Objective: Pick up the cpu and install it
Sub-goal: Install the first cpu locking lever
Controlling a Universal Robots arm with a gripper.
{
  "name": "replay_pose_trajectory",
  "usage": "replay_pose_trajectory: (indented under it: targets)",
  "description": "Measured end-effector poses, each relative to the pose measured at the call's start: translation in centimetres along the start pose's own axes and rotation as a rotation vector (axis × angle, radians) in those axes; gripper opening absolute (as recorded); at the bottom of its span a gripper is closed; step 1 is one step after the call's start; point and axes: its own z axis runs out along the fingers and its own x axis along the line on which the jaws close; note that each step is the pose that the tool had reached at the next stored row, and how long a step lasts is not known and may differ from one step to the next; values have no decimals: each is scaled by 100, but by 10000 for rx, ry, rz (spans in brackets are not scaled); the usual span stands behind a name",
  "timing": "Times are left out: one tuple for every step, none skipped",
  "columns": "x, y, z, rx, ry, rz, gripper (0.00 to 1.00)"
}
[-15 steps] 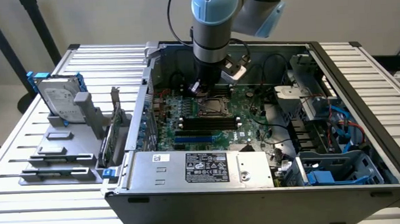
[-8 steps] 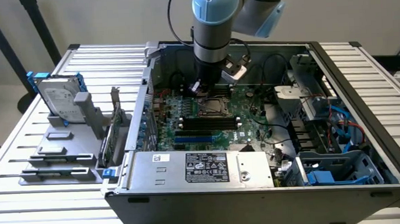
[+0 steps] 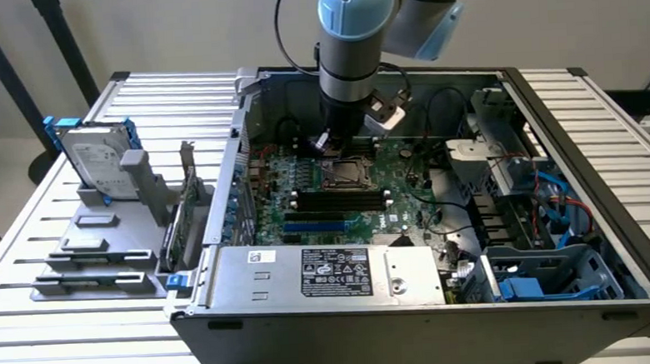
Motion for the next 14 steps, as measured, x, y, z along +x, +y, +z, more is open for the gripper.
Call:
replay_pose_trajectory:
  targets:
    - [4, 5, 0, 1, -1, 0, 11]
    - [8, 9, 1, 2, -2, 1, 11]
    - [10, 11, 1, 2, -2, 0, 11]
    - [11, 12, 2, 3, -2, 2, 11]
    - [11, 12, 1, 5, -5, 3, 11]
    - [12, 12, 1, 7, -8, 4, 11]
    - [12, 12, 1, 10, -10, 4, 11]
    - [12, 12, 1, 12, -12, 4, 11]
    - [12, 12, 1, 14, -14, 6, 11]
    - [12, 12, 1, 16, -16, 6, 11]
    - [12, 12, 1, 17, -17, 6, 11]
    - [12, 12, 1, 17, -18, 7, 11]
    - [12, 12, 1, 18, -19, 7, 11]
    - [12, 12, 1, 19, -18, 7, 11]
